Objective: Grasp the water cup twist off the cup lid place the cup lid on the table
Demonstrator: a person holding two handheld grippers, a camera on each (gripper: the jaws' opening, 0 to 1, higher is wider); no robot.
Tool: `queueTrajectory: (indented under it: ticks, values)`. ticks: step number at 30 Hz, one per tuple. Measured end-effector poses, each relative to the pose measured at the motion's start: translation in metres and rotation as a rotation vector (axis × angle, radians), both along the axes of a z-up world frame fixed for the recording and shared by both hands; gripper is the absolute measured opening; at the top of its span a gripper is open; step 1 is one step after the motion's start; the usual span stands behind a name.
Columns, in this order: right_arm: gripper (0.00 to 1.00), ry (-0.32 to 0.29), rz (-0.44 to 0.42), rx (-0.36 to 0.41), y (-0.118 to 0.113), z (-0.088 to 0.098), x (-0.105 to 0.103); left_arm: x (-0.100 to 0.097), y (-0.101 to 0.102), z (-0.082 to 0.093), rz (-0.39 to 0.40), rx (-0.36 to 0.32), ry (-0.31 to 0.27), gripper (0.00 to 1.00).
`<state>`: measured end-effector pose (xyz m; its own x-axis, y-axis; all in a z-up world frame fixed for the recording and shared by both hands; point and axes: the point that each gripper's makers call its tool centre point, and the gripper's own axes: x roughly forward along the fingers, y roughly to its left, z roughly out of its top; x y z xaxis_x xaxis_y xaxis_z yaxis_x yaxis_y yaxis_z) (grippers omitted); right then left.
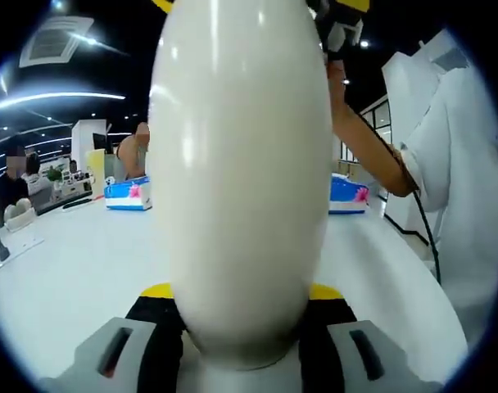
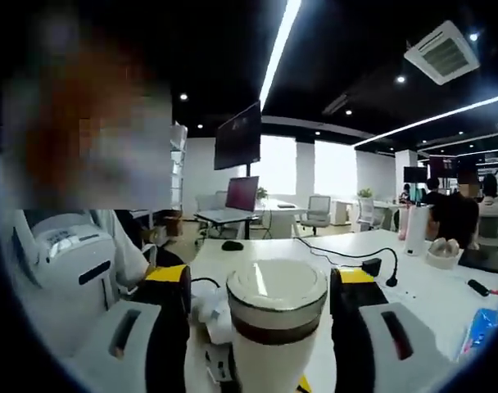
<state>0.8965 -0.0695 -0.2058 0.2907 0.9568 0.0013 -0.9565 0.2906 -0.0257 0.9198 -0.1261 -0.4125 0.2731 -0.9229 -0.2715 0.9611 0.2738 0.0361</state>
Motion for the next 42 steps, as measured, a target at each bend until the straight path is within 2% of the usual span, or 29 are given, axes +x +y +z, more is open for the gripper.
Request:
queueTrajectory:
  ticks: [3,6,9,11,13,17,19,21,23,28,35,37,39,42]
  values:
    - [0.74,0.004,-0.070,0.004,-0.006,0.000,0.003,0.000,0.000,0.000,0.001,0.002,-0.003,0.56]
    - [0.75,-0.004,-0.178,0.009,-0.018,0.001,0.002,0.000,0.000,0.000,-0.001,0.006,-0.015,0.56]
    - [0.77,0.019,-0.273,0.073,-0.027,0.006,-0.003,-0.001,0.000,0.003,-0.009,0.008,-0.051,0.58]
    - [0.78,0.033,-0.309,0.067,-0.028,0.002,-0.008,-0.001,0.001,0.003,-0.009,0.011,-0.056,0.62]
    - [0.80,0.011,-0.355,0.071,-0.031,0.005,-0.009,-0.003,0.000,0.004,-0.017,0.009,-0.050,0.65]
    - [0.81,-0.002,-0.398,0.110,-0.032,0.016,-0.014,-0.003,0.003,0.005,-0.014,0.005,-0.045,0.66]
    - [0.83,-0.020,-0.432,0.097,-0.031,0.019,-0.014,-0.001,0.007,0.008,-0.003,-0.006,-0.046,0.66]
    - [0.83,-0.067,-0.457,0.045,-0.030,0.018,-0.016,-0.001,0.012,0.011,0.014,-0.021,-0.039,0.66]
    - [0.85,-0.088,-0.470,0.022,-0.027,0.017,-0.020,0.000,0.017,0.014,0.027,-0.033,-0.058,0.64]
    - [0.85,-0.048,-0.457,0.060,-0.024,0.015,-0.024,0.006,0.015,0.015,0.046,-0.050,-0.045,0.63]
    - [0.87,-0.027,-0.524,0.047,-0.030,0.008,-0.020,-0.003,0.010,0.013,0.005,-0.046,-0.045,0.51]
    - [0.90,-0.017,-0.602,-0.011,-0.037,0.001,-0.015,-0.004,0.009,0.013,0.002,-0.047,-0.041,0.51]
    - [0.88,-0.022,-0.642,-0.084,-0.040,-0.005,-0.013,-0.004,0.009,0.013,0.001,-0.048,-0.042,0.51]
    - [0.88,-0.029,-0.665,-0.092,-0.037,-0.005,-0.013,-0.004,0.010,0.013,0.000,-0.048,-0.041,0.51]
